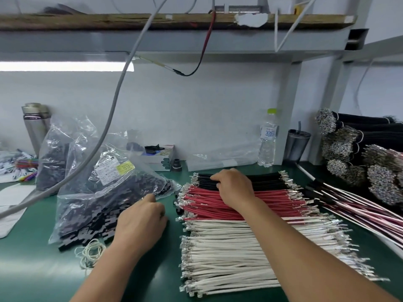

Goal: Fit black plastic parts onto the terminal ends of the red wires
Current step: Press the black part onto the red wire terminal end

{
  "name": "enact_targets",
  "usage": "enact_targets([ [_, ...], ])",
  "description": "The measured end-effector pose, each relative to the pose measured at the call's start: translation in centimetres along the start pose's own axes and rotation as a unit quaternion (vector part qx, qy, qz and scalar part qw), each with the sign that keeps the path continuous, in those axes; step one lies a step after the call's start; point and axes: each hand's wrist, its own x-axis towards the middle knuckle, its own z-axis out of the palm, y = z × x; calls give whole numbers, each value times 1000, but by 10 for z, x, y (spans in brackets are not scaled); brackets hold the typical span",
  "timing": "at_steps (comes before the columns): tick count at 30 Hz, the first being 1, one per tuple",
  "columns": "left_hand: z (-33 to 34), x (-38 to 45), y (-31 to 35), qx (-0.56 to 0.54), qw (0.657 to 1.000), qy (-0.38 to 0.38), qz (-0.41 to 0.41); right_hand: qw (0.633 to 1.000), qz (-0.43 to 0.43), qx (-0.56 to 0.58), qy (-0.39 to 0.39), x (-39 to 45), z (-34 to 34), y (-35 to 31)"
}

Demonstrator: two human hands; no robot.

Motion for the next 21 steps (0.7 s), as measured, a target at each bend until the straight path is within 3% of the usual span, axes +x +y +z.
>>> enact_targets([
  [9,6,2,-3,-59,998,1,-34,995,-28,-92,-14,11,2,5],
  [16,3,2,-3,-10,1000,24,-7,994,-66,-42,76,15,-22,15],
  [21,4,3,-2,-24,999,27,6,981,-64,17,184,34,-75,6],
])
